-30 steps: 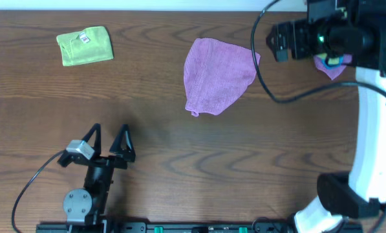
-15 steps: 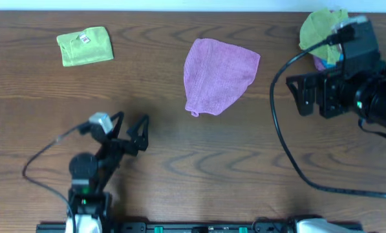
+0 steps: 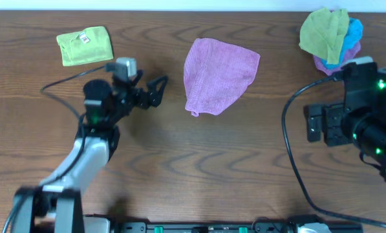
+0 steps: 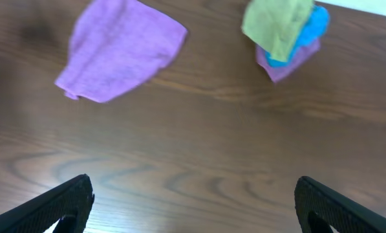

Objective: Fold the cloth
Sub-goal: 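Retract the right arm and move the left gripper toward the pink cloth, then grasp the left edge of the pink cloth with the left gripper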

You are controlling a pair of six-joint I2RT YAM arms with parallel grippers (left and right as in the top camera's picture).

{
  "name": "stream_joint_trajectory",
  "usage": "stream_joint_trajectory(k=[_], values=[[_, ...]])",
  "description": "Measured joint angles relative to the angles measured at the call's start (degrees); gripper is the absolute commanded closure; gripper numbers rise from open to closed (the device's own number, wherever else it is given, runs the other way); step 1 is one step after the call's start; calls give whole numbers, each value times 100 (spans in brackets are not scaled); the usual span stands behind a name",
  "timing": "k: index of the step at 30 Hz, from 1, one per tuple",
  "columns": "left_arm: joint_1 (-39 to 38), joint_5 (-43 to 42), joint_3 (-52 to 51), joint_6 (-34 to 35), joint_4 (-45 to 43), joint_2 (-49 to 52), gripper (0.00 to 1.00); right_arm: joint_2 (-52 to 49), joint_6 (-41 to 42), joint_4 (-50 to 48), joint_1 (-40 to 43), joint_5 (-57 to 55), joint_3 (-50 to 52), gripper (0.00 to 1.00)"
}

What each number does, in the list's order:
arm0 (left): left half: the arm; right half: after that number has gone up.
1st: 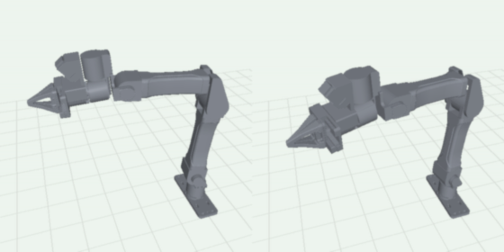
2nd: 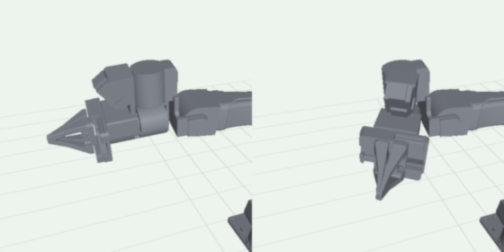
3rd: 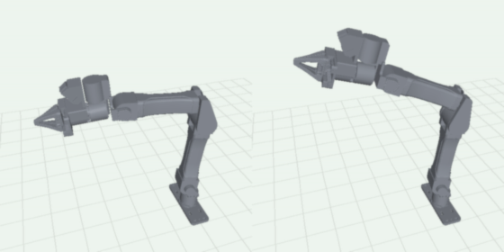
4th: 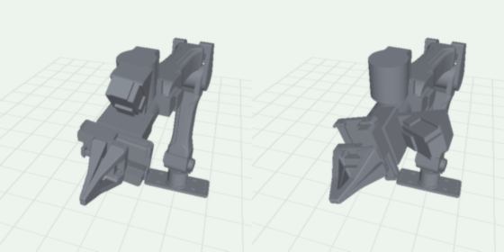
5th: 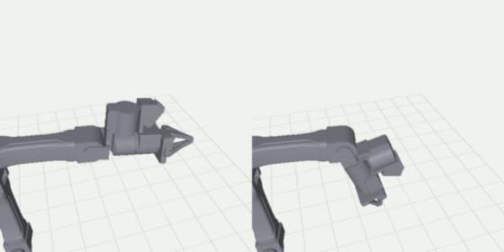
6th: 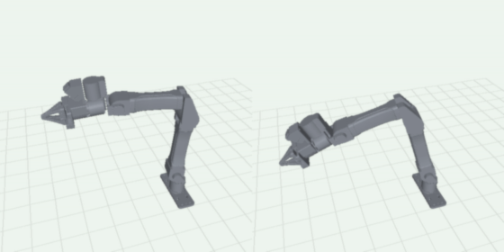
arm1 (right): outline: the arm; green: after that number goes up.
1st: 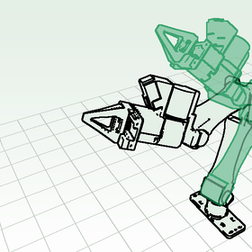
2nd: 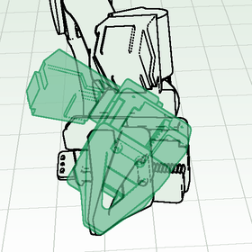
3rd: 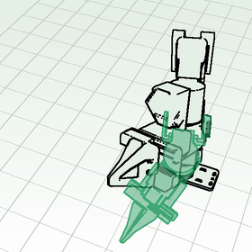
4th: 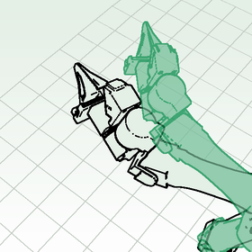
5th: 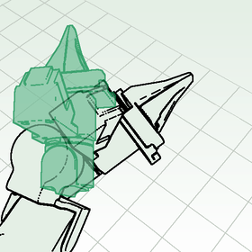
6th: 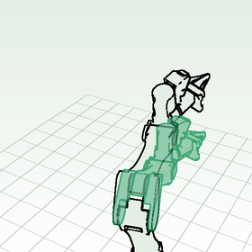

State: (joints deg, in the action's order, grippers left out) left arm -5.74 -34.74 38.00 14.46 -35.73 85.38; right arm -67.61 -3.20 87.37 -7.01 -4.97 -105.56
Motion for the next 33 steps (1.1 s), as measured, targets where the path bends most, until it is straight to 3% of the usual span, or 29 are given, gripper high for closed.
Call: stream_joint_trajectory(k=[10, 16, 23, 33], values=[[-542, -90, 2299, -835, 1248, 1810, 5, 999, 120, 116, 0, -1034, 83, 1], [-673, -129, 3348, -951, 1775, 2627, 5, 1005, 258, -81, 0, -1373, 839, 1], [-872, -625, 3515, -990, 1720, 2793, 4, 911, 466, -546, 0, -1005, 1711, 1], [-868, -1211, 3515, -826, 1679, 2793, 4, 1034, 560, -520, 0, -251, 1735, 1]])
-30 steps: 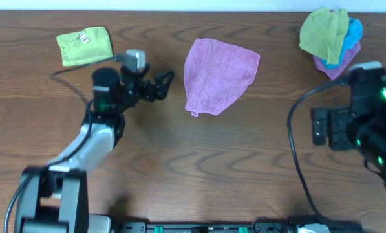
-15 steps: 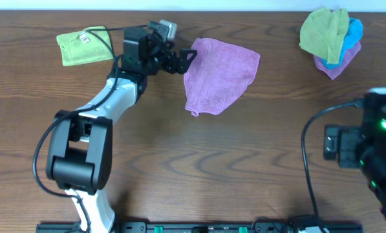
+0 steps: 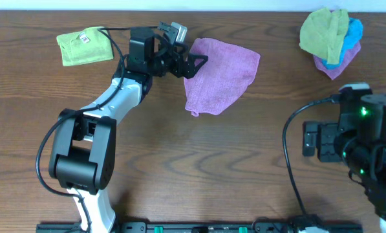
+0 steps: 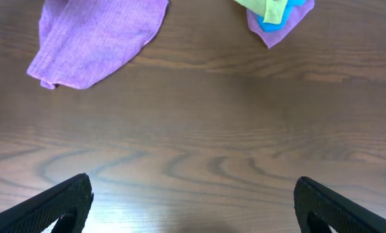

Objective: Fold the cloth
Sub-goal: 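Grasp the left edge of the pink cloth with the left gripper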

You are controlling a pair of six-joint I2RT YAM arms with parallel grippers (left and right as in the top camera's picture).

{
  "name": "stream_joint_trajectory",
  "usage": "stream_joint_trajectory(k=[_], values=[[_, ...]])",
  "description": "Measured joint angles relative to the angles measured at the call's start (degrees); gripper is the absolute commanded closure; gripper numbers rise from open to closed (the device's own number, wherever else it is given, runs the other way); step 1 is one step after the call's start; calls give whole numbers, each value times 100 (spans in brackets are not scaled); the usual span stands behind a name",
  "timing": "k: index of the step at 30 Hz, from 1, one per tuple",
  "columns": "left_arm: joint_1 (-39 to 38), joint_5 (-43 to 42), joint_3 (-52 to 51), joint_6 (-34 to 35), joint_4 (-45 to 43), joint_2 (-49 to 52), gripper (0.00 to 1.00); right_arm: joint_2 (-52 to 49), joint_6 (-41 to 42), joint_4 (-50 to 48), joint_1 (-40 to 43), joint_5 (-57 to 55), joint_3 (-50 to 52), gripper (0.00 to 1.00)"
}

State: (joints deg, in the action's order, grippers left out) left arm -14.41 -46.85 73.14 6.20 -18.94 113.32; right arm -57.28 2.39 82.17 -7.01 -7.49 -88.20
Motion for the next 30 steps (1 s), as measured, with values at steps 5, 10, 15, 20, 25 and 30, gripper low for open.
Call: stream_joint_trajectory(k=[5, 10, 15, 20, 25, 30], values=[[-31, -192, 9, -17, 358, 0, 5, 824, 0, 232, 0, -146, 13, 1], [-168, -210, 11, -267, 745, 0, 5, 2149, 0, 216, 0, -319, 111, 1], [-170, 273, 13, -352, 822, 42, 4, 2378, 7, 85, 0, -393, 774, 1], [-105, 514, 13, -363, 848, 96, 5, 2184, 50, -365, 0, -393, 1209, 1], [-107, 570, 13, -345, 824, 96, 5, 2085, 66, -581, 0, -387, 1211, 1], [-107, 415, 13, -151, 732, 96, 5, 1856, 68, -597, 0, -302, 1213, 1]])
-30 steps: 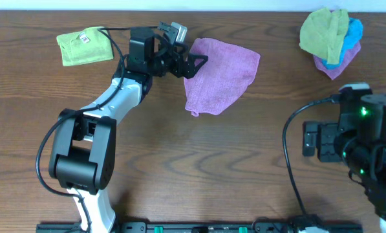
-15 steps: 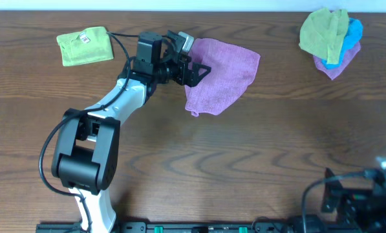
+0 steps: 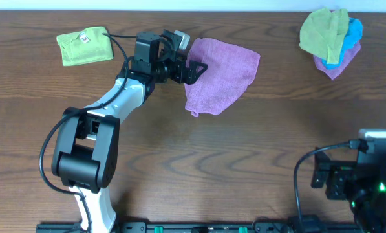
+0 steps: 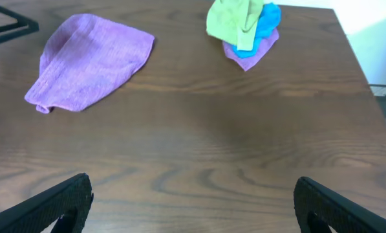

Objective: Fold the cloth
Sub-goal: 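Grasp the left edge of the pink cloth with the left gripper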

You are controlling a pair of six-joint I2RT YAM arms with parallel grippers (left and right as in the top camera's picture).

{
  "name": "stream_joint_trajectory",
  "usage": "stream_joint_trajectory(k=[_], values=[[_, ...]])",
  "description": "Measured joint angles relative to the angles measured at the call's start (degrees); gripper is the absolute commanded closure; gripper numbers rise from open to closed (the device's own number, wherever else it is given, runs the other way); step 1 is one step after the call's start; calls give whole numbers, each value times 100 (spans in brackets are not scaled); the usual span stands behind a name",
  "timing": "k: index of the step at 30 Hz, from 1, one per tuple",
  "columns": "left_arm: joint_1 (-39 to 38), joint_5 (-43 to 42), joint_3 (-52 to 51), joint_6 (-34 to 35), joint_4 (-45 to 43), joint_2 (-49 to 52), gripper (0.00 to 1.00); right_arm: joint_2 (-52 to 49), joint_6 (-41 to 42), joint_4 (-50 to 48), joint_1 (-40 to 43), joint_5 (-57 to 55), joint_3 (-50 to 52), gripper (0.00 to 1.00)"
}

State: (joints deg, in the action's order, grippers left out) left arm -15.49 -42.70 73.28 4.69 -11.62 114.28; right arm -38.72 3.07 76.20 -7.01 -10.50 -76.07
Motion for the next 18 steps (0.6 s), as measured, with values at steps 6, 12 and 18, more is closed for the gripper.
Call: stream_joint_trajectory(k=[6, 12, 18], values=[[0, 208, 4, 295, -173, 59, 5, -155, -4, -4, 0, 50, -2, 1], [0, 540, 354, 634, 13, 448, 4, -367, -7, -20, 0, 61, 0, 1], [0, 789, 916, 734, 601, 955, 5, -516, -7, -87, 0, 61, 0, 1]])
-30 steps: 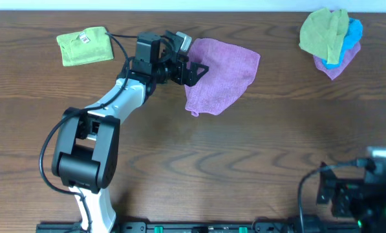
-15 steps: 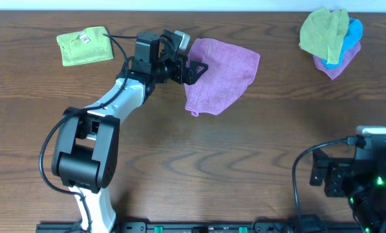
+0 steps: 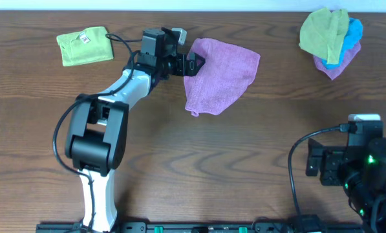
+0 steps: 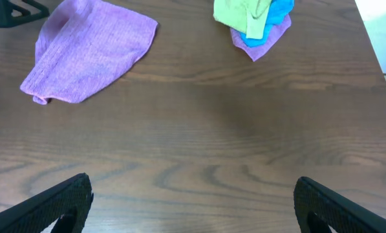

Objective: Fold the cloth
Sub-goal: 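Grasp the left edge of the pink cloth with the left gripper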

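The purple cloth (image 3: 220, 72) lies loosely bunched at the table's far middle, and the right wrist view shows it too (image 4: 89, 55). My left gripper (image 3: 194, 63) is at the cloth's left edge with its fingers apart, and no fabric is visibly lifted. My right gripper (image 4: 193, 207) hovers over bare wood at the near right, far from the cloth. It is wide open with nothing between its fingers (image 4: 57, 204).
A folded green cloth (image 3: 84, 45) lies at the far left. A pile of green, blue and purple cloths (image 3: 330, 35) sits in the far right corner. The right arm's base and cable (image 3: 348, 169) occupy the near right of the wooden table (image 3: 244, 162).
The left gripper has shifted slightly toward the upper part of the cloth's left edge. The right arm now sits a little farther from the table's near edge. The cloth's shape is unchanged.
My left gripper was first open over bare wood left of the purple cloth, with the right arm near the pile at the right. Then the left gripper was at the cloth's left edge, where it has stayed. The right arm stood nearer the front each time.
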You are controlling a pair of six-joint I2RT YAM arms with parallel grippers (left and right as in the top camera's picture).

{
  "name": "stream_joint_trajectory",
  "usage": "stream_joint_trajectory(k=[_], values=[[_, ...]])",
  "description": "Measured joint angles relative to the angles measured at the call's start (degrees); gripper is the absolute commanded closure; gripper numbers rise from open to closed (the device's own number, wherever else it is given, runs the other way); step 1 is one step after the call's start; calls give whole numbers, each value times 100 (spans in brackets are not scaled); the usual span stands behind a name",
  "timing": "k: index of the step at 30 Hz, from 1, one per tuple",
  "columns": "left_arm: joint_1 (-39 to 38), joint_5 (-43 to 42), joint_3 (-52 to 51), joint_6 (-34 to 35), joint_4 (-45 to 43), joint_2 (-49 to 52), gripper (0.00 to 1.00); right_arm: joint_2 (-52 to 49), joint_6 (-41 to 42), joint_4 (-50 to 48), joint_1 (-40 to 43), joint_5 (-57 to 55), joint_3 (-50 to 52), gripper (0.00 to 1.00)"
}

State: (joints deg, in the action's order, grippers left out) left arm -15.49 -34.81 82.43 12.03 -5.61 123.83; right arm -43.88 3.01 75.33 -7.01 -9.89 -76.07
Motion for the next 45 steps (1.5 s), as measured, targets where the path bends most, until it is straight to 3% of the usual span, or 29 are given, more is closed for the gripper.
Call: stream_joint_trajectory(k=[11, 20, 30, 41, 45], values=[[0, 437, 96, -79, 1292, 138, 5, -39, 0, -127, 0, -2, 0, 1], [0, 339, 96, -22, 1325, 144, 5, -343, 0, -175, 0, 0, 0, 1], [0, -278, 203, 396, 758, 422, 5, -380, 0, -398, 0, 0, 0, 1], [-4, -382, 214, 621, 743, 623, 88, -380, 0, -549, 0, 0, 0, 1], [2, -376, 214, 638, 656, 636, 94, -378, 0, -553, 0, 0, 0, 1]])
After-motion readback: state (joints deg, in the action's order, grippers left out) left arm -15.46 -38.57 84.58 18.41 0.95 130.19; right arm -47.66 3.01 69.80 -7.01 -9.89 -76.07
